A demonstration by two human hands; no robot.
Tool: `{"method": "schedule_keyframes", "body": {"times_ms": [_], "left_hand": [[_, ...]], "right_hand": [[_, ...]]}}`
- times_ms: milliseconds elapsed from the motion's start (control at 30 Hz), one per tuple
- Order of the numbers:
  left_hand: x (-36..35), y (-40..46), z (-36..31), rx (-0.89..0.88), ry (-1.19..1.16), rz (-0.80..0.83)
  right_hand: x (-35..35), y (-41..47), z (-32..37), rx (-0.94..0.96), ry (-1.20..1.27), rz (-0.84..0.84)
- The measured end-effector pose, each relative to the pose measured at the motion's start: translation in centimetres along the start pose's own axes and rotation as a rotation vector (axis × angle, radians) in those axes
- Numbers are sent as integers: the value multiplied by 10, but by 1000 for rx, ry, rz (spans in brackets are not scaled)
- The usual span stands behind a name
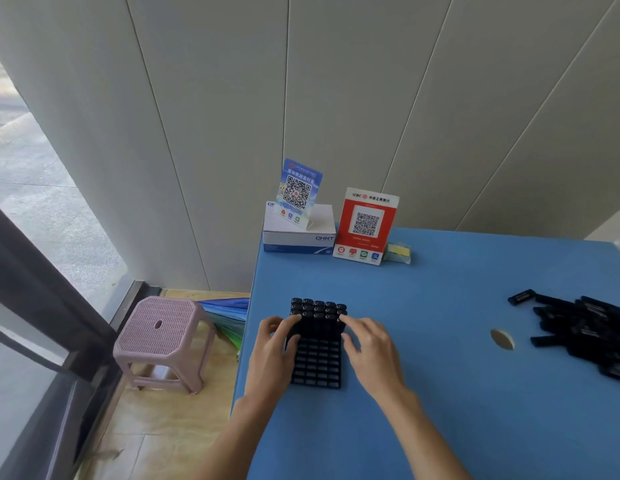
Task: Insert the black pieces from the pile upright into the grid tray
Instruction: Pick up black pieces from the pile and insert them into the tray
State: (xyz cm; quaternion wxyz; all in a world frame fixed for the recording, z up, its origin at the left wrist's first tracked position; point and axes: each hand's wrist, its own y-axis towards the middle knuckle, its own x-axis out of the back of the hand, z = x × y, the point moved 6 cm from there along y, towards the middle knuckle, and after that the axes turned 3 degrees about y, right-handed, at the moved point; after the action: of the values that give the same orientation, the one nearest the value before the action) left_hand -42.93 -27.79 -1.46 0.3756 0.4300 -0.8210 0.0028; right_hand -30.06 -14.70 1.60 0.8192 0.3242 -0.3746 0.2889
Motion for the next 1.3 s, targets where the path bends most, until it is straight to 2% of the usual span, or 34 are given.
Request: {"method": "schedule_keyframes", "body": {"times_ms": [267, 533, 833, 1100, 1300], "left_hand": [[-6, 2, -41, -110, 200, -20], [-57, -23, -123, -291, 345, 29], [-147, -102, -243, -406, 373, 103], [-230, -167, -333, -430, 367, 183], [-279, -171, -369, -451, 376, 243]], "right_hand": [[48, -25, -19, -42, -88, -92], [120, -67, -74, -66, -312, -131], [223, -151, -168, -75, -494, -94], [304, -231, -264, -170, -497, -74], [341, -252, -328, -264, -476, -87]]}}
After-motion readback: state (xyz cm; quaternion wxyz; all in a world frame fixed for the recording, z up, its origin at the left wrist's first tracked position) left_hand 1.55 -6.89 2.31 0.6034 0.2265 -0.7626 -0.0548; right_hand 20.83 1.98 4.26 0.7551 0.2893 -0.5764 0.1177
